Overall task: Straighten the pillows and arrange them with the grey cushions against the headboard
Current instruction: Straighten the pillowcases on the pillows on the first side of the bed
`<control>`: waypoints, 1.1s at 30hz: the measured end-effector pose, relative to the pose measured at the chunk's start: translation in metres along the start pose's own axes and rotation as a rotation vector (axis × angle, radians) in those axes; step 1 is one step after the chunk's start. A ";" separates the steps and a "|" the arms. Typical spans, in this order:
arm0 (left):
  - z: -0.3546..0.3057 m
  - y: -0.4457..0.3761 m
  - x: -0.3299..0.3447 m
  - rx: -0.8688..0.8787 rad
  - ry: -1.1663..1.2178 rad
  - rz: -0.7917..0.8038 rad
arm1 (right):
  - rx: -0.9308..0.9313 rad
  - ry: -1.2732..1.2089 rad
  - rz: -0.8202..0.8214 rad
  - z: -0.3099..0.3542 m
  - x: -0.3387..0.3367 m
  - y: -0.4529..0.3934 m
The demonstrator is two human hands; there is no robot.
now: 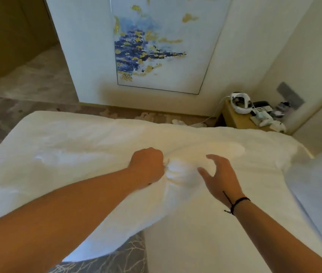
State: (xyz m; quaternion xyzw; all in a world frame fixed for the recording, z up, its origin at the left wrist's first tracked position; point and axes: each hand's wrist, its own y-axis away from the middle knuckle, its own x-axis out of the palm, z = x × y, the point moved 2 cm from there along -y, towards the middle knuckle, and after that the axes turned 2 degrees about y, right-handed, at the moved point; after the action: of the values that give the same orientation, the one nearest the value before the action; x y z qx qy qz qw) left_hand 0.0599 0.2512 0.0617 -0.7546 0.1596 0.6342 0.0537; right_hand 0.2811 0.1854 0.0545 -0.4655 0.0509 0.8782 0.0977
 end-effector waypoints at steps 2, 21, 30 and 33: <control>-0.054 0.005 -0.001 -0.052 0.120 0.030 | 0.118 -0.156 0.101 -0.007 -0.009 0.056; -0.244 0.157 0.206 -0.013 0.586 0.421 | 0.547 0.312 0.250 -0.183 -0.010 0.363; -0.272 0.186 0.190 0.553 -0.159 0.268 | 0.477 0.160 0.019 -0.241 -0.022 0.352; -0.295 0.202 0.198 0.521 -0.279 0.328 | 0.517 -0.065 0.076 -0.263 -0.028 0.354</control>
State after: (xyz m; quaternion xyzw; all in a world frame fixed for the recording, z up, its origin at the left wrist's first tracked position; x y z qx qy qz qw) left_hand 0.3039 -0.0570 -0.0504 -0.5855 0.4268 0.6696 0.1635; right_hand 0.4314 -0.2109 -0.0703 -0.3944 0.2879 0.8535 0.1820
